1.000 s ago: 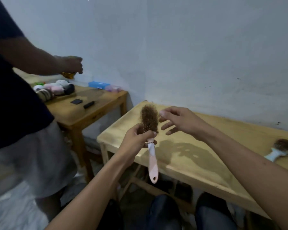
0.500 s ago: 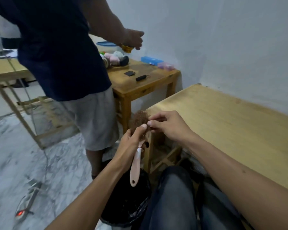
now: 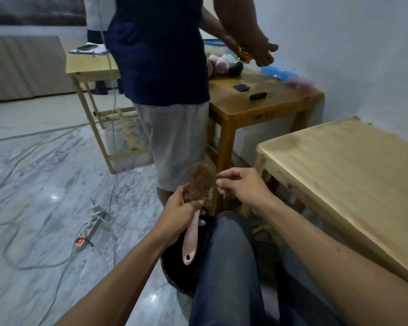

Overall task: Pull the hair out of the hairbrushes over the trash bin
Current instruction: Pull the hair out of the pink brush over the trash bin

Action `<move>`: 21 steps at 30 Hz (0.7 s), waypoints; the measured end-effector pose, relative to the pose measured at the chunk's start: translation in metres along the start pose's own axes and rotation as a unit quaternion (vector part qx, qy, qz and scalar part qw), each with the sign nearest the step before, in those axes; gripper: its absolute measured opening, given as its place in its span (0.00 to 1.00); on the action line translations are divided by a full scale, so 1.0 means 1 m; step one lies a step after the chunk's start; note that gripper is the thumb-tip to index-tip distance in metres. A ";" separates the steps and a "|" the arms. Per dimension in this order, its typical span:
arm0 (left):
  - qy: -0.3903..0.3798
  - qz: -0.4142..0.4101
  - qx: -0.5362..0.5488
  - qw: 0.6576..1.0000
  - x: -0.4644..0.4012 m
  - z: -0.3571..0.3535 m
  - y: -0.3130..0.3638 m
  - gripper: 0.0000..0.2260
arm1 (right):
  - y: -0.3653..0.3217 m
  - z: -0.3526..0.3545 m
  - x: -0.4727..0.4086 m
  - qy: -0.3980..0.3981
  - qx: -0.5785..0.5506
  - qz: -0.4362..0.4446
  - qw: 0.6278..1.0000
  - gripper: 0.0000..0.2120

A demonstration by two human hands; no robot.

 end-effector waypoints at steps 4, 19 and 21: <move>0.075 0.016 0.004 0.997 0.005 0.035 -0.015 0.10 | 0.017 -0.021 -0.009 -0.007 -0.006 -0.018 1.000 0.07; 0.205 0.007 -0.114 0.972 0.013 0.086 -0.061 0.09 | 0.100 -0.076 -0.005 -0.146 -0.010 -0.104 0.984 0.16; 0.189 0.004 -0.125 0.974 0.014 0.080 -0.061 0.10 | 0.087 -0.084 -0.006 -0.158 -0.046 -0.074 0.984 0.21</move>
Point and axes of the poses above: each hand's wrist, its own x-axis away from the middle knuckle, its own z-axis out of the back of the hand, y = z × x, the point moved 9 cm from there along -x, towards the middle knuckle, and after that the axes turned 14 degrees about z, right-handed, at the moved point
